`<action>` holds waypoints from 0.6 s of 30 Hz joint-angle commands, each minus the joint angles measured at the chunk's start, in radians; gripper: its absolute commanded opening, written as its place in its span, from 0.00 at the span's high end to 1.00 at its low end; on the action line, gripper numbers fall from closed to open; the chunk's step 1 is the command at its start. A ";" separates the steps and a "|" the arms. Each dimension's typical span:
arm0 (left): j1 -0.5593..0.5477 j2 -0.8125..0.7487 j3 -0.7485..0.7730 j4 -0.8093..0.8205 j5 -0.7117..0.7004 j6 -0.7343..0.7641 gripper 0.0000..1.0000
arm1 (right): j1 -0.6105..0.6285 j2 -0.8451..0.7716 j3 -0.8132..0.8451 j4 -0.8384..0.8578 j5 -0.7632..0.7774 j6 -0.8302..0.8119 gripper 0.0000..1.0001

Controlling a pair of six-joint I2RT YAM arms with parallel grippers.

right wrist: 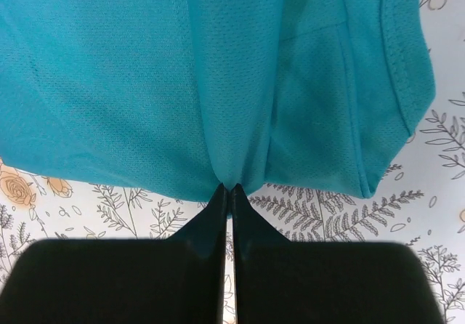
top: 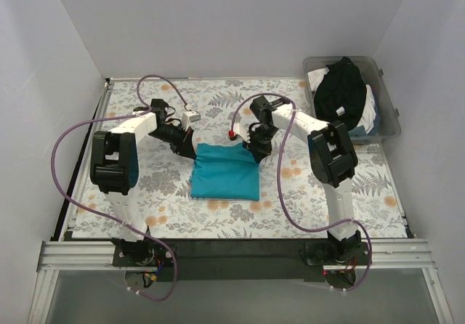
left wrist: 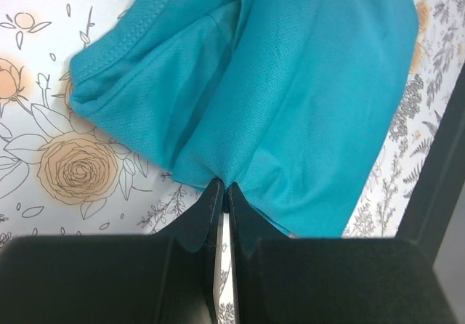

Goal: Fold and stack the t-shirts
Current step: Fold the tshirt

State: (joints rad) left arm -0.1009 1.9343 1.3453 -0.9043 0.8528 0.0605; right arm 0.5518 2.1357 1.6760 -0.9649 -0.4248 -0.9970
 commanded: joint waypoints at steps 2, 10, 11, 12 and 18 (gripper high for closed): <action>-0.003 -0.047 -0.061 0.077 -0.006 -0.042 0.99 | 0.000 -0.033 0.021 0.020 -0.029 0.032 0.99; -0.029 -0.273 -0.297 -0.007 -0.009 0.012 1.00 | 0.049 -0.212 -0.278 0.049 -0.123 0.149 0.99; -0.033 -0.296 -0.334 -0.030 0.012 0.036 1.00 | 0.056 -0.255 -0.297 0.049 -0.144 0.162 0.99; -0.034 -0.319 -0.351 -0.069 0.023 0.047 0.99 | 0.059 -0.278 -0.312 0.046 -0.160 0.191 0.99; -0.029 -0.474 -0.365 -0.097 0.099 0.067 0.58 | 0.013 -0.359 -0.225 0.020 -0.287 0.313 0.31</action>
State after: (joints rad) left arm -0.1364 1.5219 0.9524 -0.9833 0.8700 0.0998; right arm 0.6075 1.8244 1.3724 -0.9382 -0.6067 -0.7769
